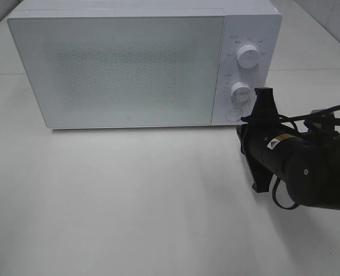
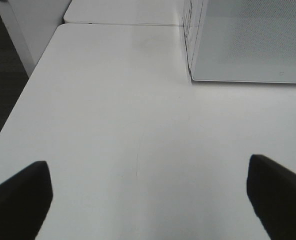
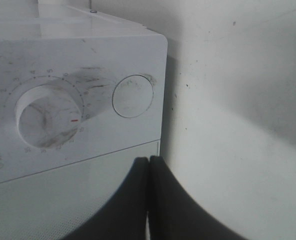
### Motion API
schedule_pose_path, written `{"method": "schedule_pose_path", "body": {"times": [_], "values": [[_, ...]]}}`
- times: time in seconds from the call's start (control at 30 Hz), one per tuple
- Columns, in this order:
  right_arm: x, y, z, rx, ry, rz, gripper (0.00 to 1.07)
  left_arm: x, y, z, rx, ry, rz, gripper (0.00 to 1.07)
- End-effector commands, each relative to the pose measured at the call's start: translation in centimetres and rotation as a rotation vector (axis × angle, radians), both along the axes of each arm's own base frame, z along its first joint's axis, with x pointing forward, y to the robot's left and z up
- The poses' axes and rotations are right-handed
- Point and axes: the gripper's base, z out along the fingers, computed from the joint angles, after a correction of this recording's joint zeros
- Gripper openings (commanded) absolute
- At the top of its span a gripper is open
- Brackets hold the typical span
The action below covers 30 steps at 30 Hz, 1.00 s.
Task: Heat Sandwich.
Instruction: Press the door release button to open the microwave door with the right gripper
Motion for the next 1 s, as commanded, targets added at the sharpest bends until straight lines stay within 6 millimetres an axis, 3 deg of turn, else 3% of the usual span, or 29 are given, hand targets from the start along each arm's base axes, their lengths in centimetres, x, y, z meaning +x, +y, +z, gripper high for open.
{"method": "schedule_pose_path", "body": {"times": [0.03,1.0], "values": [[1.2,0.1,-0.2,-0.001,0.004,0.012,0.00,-0.3,0.0,-0.1,-0.002,-0.029,0.002,1.01],[6.6,0.4,-1.5,-0.001,-0.024,-0.018,0.00,-0.3,0.0,-0.1,-0.002,-0.029,0.003,1.01]]}}
